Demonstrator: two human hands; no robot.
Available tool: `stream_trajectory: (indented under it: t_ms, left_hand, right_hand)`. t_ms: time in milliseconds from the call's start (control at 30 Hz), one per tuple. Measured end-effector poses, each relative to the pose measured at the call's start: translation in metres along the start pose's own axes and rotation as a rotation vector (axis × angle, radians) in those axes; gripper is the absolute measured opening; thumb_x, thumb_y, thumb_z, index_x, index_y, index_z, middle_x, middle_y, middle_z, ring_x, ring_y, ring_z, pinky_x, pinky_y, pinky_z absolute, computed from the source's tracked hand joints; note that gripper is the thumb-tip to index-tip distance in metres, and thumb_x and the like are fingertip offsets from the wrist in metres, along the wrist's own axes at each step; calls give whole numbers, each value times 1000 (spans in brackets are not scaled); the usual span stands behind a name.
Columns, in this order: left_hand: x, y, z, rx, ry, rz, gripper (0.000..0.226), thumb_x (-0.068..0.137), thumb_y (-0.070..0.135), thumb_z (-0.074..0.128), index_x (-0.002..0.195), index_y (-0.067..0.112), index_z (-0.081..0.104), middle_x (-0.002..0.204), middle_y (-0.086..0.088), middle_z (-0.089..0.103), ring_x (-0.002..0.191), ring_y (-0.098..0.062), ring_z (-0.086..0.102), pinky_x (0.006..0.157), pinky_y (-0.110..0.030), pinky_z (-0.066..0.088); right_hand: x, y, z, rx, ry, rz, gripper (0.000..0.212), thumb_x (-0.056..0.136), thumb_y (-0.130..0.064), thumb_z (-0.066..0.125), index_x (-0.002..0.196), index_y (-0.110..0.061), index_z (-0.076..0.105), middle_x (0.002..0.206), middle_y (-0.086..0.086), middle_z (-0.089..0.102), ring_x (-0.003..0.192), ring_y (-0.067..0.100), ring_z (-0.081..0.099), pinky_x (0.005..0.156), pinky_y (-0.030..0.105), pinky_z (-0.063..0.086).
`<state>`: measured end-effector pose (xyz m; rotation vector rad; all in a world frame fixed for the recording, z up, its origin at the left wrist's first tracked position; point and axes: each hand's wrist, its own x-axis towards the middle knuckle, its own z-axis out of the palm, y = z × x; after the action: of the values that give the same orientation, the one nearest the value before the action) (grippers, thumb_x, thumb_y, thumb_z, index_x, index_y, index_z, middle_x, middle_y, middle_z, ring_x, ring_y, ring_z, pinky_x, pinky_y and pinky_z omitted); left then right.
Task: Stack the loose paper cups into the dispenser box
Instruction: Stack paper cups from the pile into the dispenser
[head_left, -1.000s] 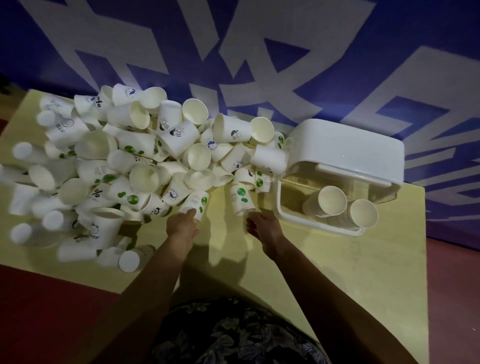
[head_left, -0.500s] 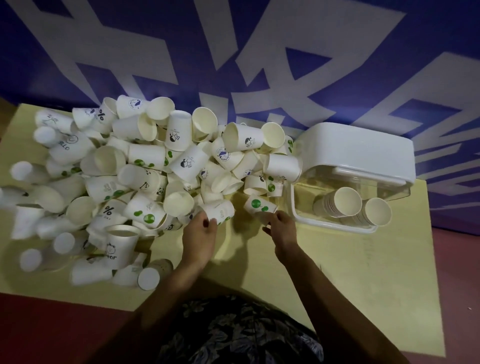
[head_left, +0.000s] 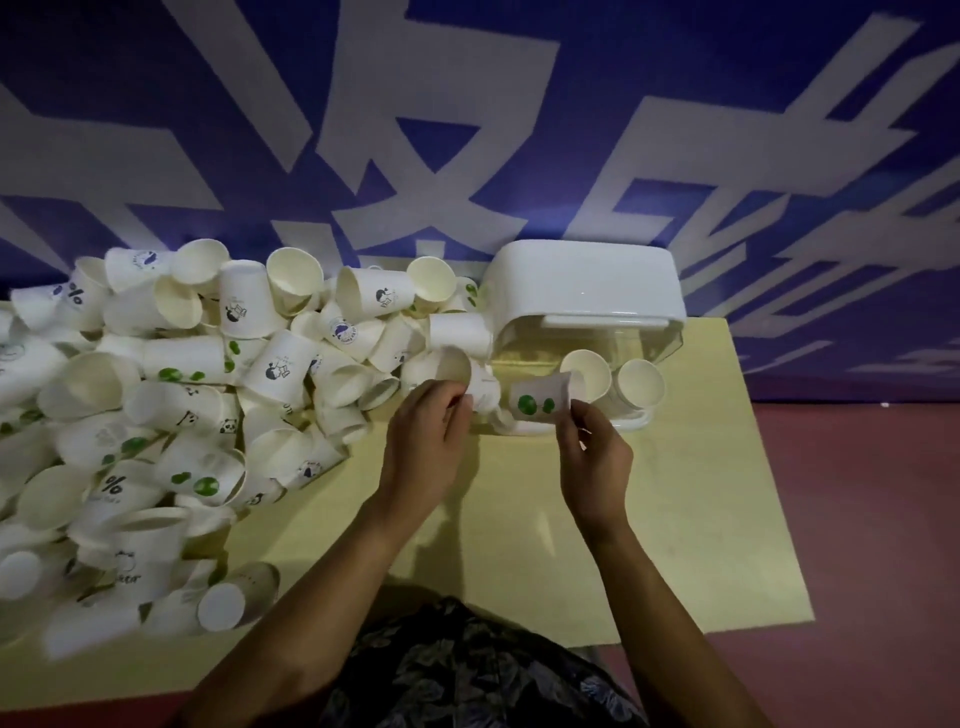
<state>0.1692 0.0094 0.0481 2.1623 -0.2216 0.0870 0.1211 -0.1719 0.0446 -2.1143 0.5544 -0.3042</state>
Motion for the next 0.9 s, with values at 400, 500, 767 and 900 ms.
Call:
stream_trajectory:
  t_ms: [400, 500, 767, 900]
  left_hand:
    - [37, 79, 100, 221, -185, 256, 13, 88, 10, 62, 96, 10, 73, 90, -5, 65, 85, -23, 57, 70, -31, 51]
    - [41, 80, 119, 317, -255, 235, 13, 90, 9, 58, 92, 10, 71, 90, -5, 64, 88, -24, 54, 70, -31, 48]
    - [49, 75, 157, 480, -421, 22, 19, 93, 11, 52, 94, 14, 70, 90, -7, 64, 88, -28, 57, 77, -38, 49]
    - [48, 74, 169, 451, -485, -54, 22, 93, 11, 50, 92, 14, 71, 86, -8, 62, 82, -28, 58, 72, -37, 50]
  right_hand:
    - [62, 53, -102, -396, 97, -245, 12, 96, -12, 56, 99, -8, 67, 96, 11, 68, 93, 31, 58, 70, 31, 47]
    - [78, 71, -109, -444, 12, -262, 10, 94, -7, 58, 88, -6, 67, 86, 11, 68, 85, 29, 58, 62, 31, 47]
    - [113, 113, -97, -584, -300, -413, 17, 87, -5, 57, 78, -13, 70, 70, 4, 65, 70, 28, 55, 62, 35, 48]
    - [126, 126, -94, -624, -368, -444, 17, 83, -4, 62, 70, -13, 68, 63, 5, 62, 66, 29, 55, 59, 33, 46]
